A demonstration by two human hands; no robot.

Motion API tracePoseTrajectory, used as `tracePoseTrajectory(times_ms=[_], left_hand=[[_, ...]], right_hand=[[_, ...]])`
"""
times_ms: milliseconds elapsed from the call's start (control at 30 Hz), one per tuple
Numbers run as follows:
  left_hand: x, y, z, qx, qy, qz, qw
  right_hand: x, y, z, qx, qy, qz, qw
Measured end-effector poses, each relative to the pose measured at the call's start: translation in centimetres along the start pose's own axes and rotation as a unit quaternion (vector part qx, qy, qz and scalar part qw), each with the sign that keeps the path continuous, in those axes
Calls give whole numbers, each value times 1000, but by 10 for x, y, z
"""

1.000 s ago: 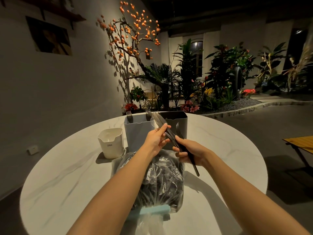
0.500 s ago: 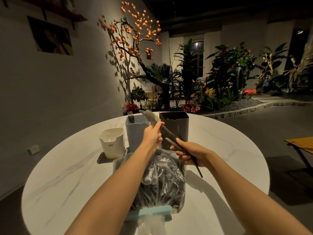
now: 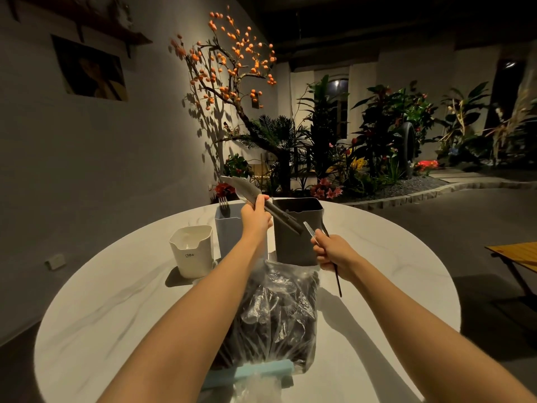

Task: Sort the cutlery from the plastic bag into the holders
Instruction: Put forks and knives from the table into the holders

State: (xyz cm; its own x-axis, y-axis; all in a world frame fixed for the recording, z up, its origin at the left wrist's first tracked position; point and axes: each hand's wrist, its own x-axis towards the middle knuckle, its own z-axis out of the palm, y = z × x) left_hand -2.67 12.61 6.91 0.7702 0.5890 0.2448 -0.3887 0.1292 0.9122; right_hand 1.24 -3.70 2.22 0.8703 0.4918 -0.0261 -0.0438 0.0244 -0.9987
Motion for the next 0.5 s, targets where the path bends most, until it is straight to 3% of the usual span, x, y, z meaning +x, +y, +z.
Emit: tracePoseTrajectory(times_ms=[267,500], left_hand=[[22,21,17,-58,26,44,997],[47,1,16,137,16,50,989]], right_hand=[[12,-20,1,-56,52,-59,995],[28,-18,3,-86,57,-54,993]])
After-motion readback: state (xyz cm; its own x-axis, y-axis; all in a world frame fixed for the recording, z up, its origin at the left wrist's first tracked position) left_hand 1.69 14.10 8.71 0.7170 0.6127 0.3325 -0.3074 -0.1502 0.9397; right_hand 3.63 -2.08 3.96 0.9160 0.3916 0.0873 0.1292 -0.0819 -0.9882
